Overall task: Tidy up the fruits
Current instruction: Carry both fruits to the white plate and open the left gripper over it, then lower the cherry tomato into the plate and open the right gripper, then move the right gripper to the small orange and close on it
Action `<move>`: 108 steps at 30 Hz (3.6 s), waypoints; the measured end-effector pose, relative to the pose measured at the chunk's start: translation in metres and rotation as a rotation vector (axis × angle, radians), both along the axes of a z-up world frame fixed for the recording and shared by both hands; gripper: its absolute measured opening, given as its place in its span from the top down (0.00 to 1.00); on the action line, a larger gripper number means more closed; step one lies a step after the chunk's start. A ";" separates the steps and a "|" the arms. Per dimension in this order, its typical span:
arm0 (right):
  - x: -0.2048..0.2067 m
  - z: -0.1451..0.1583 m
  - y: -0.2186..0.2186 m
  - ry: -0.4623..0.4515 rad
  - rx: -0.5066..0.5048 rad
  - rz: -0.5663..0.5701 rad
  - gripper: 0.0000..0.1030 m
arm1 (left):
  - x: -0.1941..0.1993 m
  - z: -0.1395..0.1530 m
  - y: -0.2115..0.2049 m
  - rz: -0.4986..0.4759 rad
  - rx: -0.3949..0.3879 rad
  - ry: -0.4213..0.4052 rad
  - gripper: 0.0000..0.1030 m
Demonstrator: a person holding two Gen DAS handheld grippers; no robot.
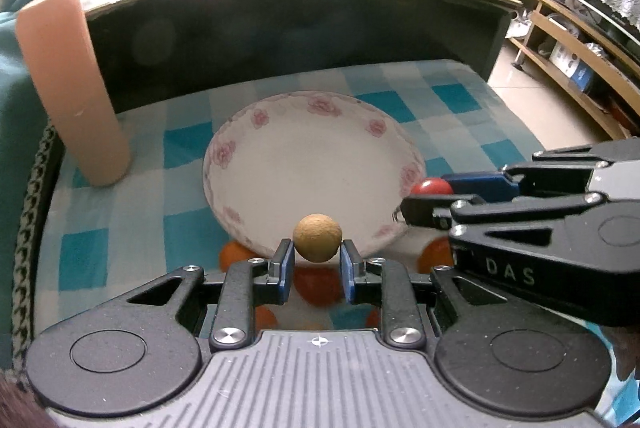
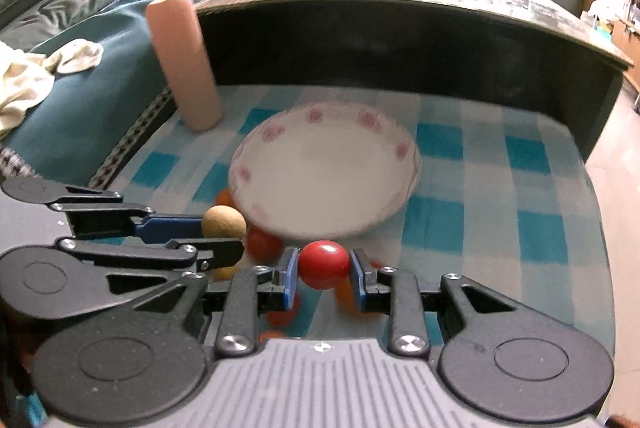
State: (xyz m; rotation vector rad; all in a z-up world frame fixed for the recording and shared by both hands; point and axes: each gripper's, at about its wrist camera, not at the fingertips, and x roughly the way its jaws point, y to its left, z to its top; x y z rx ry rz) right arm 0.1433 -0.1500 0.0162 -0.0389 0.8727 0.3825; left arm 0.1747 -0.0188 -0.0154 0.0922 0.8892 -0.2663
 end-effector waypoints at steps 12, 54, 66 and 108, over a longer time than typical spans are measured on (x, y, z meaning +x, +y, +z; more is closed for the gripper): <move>0.054 -0.023 0.013 -0.018 -0.020 0.013 0.58 | 0.019 -0.014 0.001 0.005 0.024 0.010 0.66; 0.016 -0.011 0.005 -0.015 0.005 0.063 0.49 | -0.035 0.002 0.054 0.013 -0.005 0.017 0.50; -0.024 -0.014 0.009 0.021 -0.002 0.086 0.48 | -0.073 -0.002 0.050 -0.019 0.010 0.052 0.46; -0.044 -0.054 0.021 0.130 -0.036 0.153 0.46 | -0.069 -0.034 0.040 -0.048 0.107 0.115 0.66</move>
